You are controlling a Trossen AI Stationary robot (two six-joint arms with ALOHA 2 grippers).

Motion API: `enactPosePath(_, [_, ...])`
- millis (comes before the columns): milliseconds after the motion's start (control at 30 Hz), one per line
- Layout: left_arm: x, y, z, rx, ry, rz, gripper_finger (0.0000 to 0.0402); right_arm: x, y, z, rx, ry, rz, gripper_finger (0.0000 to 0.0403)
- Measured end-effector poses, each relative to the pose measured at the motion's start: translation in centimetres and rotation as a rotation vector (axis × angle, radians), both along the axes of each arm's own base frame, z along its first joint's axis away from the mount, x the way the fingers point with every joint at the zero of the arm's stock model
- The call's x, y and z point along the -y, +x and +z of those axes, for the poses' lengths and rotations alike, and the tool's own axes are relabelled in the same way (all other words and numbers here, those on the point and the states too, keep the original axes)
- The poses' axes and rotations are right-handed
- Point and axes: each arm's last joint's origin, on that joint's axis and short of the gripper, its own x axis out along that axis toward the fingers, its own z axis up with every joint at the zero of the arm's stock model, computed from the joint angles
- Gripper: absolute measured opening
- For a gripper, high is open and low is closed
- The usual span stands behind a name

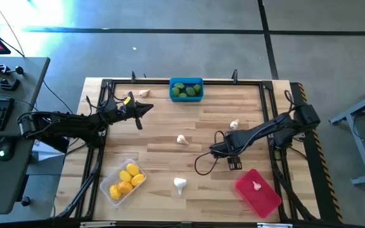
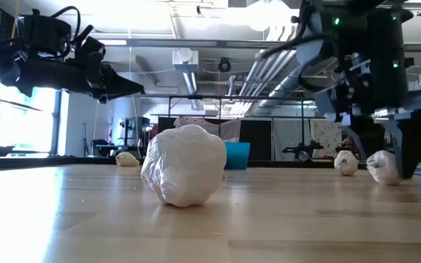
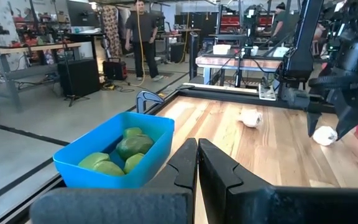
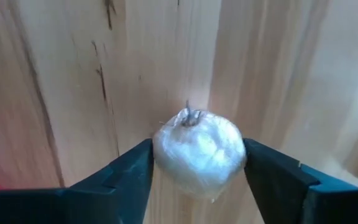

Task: Sort produce into baskets
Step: Put the garlic into the red bin

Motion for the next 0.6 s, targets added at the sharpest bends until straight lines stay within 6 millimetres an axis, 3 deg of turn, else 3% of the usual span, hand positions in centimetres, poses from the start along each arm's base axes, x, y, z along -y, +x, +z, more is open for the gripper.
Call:
enactPosePath(267, [0.0, 0.0, -0.2, -0.016, -0.009, 0.000, 0.0000, -0.3, 0.8, 0.4, 0.018, 0.075, -0.046, 0.0127])
enactPosePath(433, [0.0, 0.0, -0.2, -0.018, -0.009, 0.000, 0.0000, -0.8, 1.1, 2.9, 0.048, 0.167, -0.197, 0.0107])
enactPosePath(600, [0.0, 0.0, -0.2, -0.021, -0.008, 0.001, 0.0000, -1.8, 0.1, 7.2, 0.108, 0.273, -0.422, 0.0113])
